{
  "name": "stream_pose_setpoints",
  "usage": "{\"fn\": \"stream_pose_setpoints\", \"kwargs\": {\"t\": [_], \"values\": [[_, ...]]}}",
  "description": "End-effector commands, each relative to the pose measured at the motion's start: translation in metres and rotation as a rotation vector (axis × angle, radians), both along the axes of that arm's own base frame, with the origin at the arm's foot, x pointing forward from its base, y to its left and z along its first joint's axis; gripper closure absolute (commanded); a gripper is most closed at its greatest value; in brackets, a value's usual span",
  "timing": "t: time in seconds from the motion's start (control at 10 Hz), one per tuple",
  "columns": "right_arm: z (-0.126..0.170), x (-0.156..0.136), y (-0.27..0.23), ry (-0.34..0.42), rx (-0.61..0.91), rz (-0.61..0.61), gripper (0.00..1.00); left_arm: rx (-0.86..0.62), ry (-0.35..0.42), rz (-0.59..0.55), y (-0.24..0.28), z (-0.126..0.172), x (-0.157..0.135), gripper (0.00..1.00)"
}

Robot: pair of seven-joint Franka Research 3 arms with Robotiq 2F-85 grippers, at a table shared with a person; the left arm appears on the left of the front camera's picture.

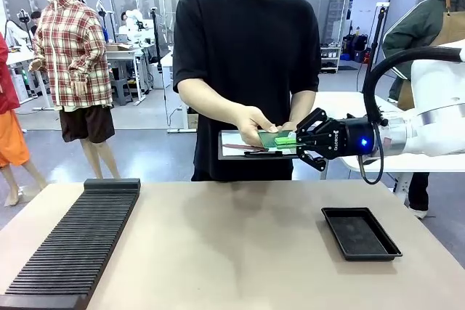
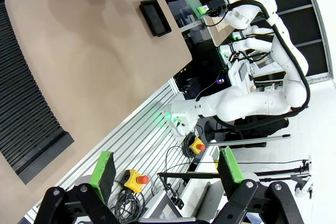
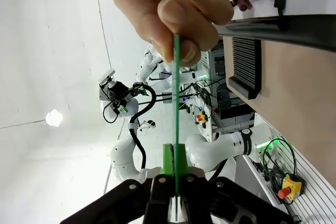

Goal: Inspect the PCB.
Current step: Place the Blank PCB in the ESD tray.

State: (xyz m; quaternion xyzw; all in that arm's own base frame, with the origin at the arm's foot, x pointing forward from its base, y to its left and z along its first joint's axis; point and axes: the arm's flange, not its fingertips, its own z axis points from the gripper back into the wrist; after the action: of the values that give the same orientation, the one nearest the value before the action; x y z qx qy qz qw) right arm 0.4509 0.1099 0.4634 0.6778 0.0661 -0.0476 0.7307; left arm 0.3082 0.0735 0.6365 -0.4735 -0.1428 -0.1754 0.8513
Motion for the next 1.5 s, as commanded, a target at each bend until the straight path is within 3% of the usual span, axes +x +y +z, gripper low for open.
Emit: {"fn": "stream_pose_setpoints", "kwargs": {"t": [0.0, 1.4], "values": [[0.0032, -0.0002, 0.0018, -0.006, 0.000, 0.003, 1.00, 0.008, 0.005, -0.002, 0.0004, 0.0032, 0.0016, 0.00], [0.0032, -0.0002, 0.0018, -0.006, 0.000, 0.003, 1.00, 0.008, 0.005, -0.002, 0.0004, 0.0032, 0.0016, 0.00]]}}
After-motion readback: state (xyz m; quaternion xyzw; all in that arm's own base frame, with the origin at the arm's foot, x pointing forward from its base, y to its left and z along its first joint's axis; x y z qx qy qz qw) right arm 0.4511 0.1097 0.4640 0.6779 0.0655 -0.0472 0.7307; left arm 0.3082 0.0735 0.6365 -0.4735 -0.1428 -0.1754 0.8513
